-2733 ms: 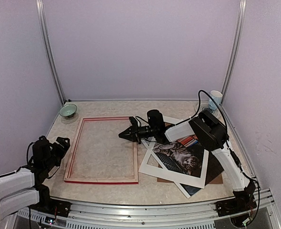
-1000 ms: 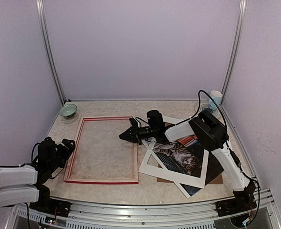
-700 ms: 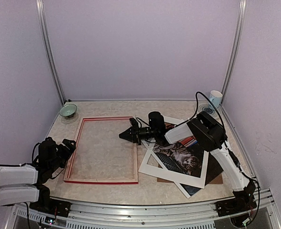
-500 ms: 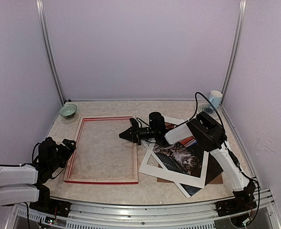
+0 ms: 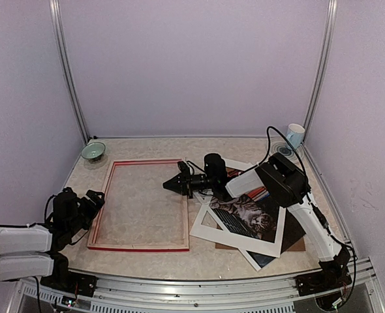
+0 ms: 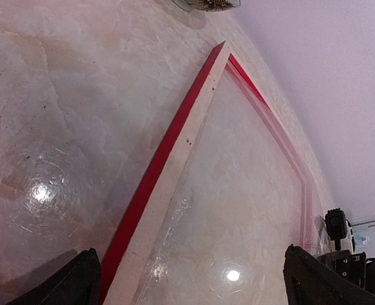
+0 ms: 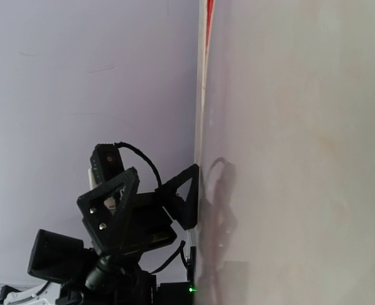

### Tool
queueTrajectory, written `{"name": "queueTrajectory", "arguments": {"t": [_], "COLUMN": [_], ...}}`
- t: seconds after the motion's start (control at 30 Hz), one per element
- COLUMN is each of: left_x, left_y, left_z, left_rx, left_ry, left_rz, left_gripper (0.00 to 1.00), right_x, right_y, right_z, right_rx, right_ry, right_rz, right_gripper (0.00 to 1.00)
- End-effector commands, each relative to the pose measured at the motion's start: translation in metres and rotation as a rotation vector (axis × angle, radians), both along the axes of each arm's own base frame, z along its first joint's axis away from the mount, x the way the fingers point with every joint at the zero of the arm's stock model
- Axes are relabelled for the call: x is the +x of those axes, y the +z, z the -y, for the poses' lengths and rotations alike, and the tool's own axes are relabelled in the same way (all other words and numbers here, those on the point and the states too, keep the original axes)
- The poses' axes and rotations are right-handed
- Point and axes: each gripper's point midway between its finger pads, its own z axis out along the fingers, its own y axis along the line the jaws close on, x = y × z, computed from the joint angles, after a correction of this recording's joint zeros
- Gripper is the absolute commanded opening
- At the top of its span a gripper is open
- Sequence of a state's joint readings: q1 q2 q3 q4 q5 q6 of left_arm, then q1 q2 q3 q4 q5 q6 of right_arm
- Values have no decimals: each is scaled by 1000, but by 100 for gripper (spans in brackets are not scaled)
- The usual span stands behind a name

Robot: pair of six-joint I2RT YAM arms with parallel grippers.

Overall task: Put the photo into the frame
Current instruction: Place the glass panel at the frame body.

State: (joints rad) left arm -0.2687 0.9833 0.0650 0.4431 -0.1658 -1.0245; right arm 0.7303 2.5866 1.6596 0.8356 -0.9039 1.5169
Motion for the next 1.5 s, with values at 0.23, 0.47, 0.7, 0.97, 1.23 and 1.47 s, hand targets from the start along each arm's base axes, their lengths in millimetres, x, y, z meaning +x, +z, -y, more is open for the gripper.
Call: {"name": "queueTrajectory", "arguments": {"t": [0.23, 0.47, 0.7, 0.97, 1.23, 1.47], "left_x": [0, 0, -1, 0, 0, 0], "left_y": [-2, -5, -9, -9, -9, -10], "left_z": [4, 10, 15, 17, 20, 23], "left_rx": [-4, -9, -14, -13, -16, -15], "left_ry": [-9, -27, -38, -40, -49, -55], "left_rz": [12, 3, -6, -9, -9, -13], "left_gripper": [99, 99, 99, 99, 99, 99], "right_x": [-6, -6, -4, -4, -3, 1], "right_y": [-16, -17, -13, -21, -25, -20], "right_z": [-8, -9, -12, -8, -7, -6], "right_rx": [-2, 14, 3, -91, -85, -62], "right_ry": [-2, -13, -20, -45, -65, -89], "right_rz": [-52, -75, -59, -55, -117, -145], "right_gripper": [5, 5, 5, 5, 5, 4]}}
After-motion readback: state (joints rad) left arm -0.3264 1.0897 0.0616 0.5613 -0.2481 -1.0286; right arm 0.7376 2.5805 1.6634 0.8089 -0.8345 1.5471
